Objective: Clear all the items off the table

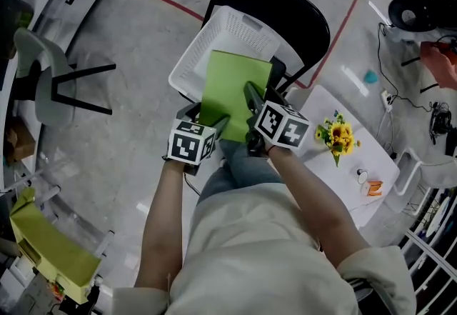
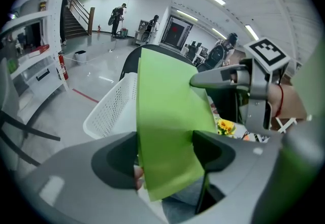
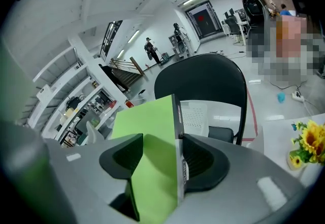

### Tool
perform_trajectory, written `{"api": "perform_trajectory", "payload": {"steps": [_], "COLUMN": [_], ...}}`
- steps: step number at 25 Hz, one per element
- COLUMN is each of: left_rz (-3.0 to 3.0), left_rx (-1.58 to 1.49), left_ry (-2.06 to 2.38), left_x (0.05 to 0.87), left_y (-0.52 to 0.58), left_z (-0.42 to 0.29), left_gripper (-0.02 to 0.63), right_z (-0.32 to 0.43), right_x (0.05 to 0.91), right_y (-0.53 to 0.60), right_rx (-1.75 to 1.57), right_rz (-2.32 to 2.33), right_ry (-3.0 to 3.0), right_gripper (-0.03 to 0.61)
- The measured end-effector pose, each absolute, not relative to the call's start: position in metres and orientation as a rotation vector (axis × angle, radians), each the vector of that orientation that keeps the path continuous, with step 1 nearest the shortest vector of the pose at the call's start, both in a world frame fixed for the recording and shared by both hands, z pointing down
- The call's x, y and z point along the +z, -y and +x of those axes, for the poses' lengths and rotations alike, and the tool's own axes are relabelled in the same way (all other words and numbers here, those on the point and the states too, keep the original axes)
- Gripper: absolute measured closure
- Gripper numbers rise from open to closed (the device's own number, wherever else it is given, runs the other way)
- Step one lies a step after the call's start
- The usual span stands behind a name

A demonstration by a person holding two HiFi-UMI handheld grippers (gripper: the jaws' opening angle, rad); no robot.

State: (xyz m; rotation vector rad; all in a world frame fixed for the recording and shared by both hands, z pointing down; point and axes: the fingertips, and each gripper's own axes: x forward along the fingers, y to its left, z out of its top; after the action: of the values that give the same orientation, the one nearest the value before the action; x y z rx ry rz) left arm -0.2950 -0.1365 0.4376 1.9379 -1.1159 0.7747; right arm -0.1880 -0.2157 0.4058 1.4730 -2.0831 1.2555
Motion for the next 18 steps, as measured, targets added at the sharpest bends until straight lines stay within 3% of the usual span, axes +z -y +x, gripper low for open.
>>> {"api": "perform_trajectory", "payload": {"steps": [18], "left_rz": [1.857], "left_rx": [0.783], "left_ry": [1.1], "left_x": [0.47], "left_y": [0.202], "left_z": [-0.311], "left_gripper": [0.27], "right_z": [-0.205], "right_x": [0.442], "right_y": [0.285], "right_rx": [1.284], "right_rz": [1.379], "right_ry": [2.048], "right_gripper": [0.351]}}
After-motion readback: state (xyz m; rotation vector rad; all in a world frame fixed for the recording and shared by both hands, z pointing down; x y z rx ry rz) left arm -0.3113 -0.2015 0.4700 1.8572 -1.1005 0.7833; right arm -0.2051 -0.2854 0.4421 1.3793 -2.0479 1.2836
